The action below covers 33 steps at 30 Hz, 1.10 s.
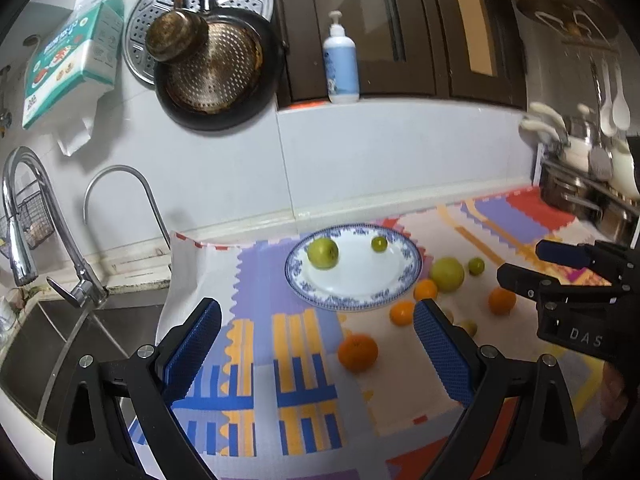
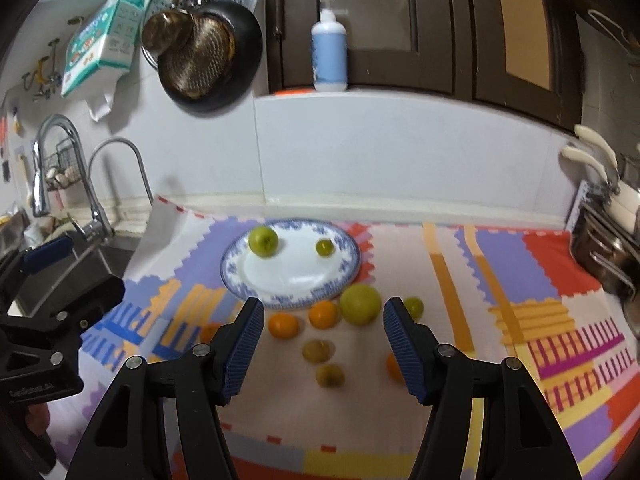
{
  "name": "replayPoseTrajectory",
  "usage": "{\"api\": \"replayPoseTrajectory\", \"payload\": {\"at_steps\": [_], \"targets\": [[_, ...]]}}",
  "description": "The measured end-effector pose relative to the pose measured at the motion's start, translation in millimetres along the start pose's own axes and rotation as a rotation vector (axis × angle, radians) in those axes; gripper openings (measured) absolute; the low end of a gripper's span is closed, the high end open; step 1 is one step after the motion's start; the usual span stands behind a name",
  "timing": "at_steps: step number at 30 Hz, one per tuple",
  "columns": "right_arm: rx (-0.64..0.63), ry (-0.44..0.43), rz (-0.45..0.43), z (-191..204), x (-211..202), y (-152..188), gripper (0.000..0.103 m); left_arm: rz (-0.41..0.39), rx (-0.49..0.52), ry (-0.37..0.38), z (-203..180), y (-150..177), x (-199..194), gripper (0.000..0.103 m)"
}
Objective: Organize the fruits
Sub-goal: 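Lift both grippers away from the plate back over the fruits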
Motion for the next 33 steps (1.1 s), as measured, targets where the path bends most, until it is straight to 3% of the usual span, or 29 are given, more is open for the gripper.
{"api": "replayPoseTrajectory", "payload": {"at_steps": [13, 22, 33], "targets": [[0.004, 0.023, 0.138, 1.2, 24.9, 44.0, 0.063, 0.118, 0.066, 0.051, -8.6, 43.3, 31.4, 0.097], [0.004, 0.016, 0.203, 0.9, 51.5, 55.4, 0.062, 0.210, 0.065, 0.080, -9.8, 57.3, 63.0, 0.089], [0.040, -0.009, 0.268, -7.7, 81.9, 59.2, 0.049, 0.254, 0.089, 0.146, -18.5, 53.8, 102.4, 0.079]]}}
Point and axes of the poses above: each gripper's, at about its wrist camera, not at the fingertips, and x roughly the way its jaws point, z to its left, y to its underside, the point moved 3 cm from there along x, roughly the way its jaws point, and after that the axes turned 1 degree about -x, right-handed, at the moved point
